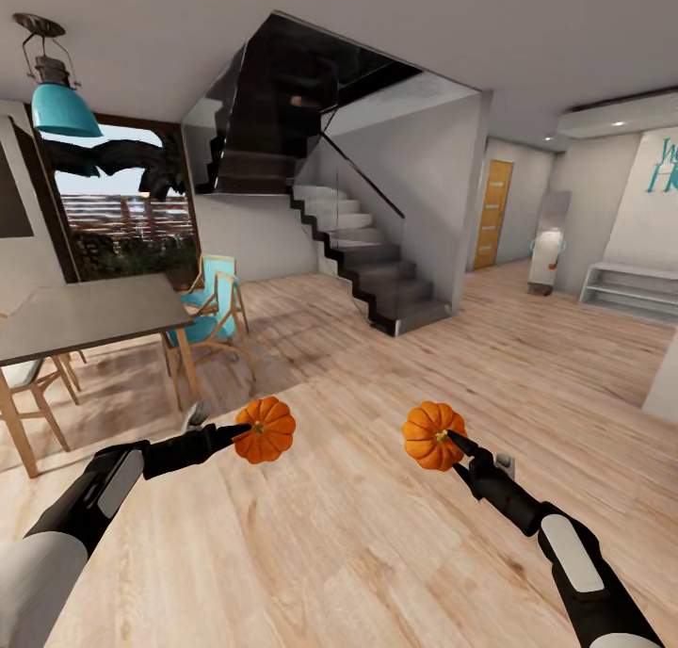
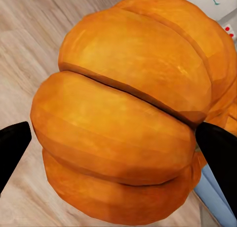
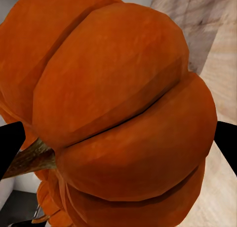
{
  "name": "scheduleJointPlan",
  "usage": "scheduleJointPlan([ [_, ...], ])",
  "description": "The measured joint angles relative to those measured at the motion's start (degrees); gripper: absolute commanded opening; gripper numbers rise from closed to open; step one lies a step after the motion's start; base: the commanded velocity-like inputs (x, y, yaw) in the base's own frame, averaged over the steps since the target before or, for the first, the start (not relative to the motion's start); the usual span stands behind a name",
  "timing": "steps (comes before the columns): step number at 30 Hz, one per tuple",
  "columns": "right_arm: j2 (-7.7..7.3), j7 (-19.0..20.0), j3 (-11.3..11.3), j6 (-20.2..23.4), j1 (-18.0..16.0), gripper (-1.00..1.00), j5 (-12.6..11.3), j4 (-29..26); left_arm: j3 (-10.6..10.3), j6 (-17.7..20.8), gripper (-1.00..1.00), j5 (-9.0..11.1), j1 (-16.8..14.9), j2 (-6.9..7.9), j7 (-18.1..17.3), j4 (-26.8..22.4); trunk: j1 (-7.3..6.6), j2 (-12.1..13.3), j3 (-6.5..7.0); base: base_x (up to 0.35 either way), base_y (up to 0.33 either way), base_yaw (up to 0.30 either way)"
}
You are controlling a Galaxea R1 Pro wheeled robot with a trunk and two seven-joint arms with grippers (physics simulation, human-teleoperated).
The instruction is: Place each of the two pumpkins and all three candles from the living room inside a cabinet in the living room (use any cabinet), then make sure every cabinet is closed, and position the cauldron so it is next to a table in the living room.
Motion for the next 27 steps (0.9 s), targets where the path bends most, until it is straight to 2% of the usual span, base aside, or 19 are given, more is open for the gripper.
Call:
scheduleJointPlan([
  [20, 0.0, 0.0, 0.0, 0.0, 0.0, -1.0, 0.0, 0.0, 0.0, 0.0, -1.0, 0.0, 0.0, -0.01, 0.0, 0.0, 0.0, 0.0, 0.0, 0.312, 0.0, 0.0],
  [27, 0.01, 0.0, 0.0, 0.0, 0.0, -1.0, 0.1, 0.0, 0.0, 0.0, -1.0, 0.0, 0.0, 0.0, 0.0, 0.0, 0.0, 0.0, 0.12, 0.306, -0.076, 0.086],
])
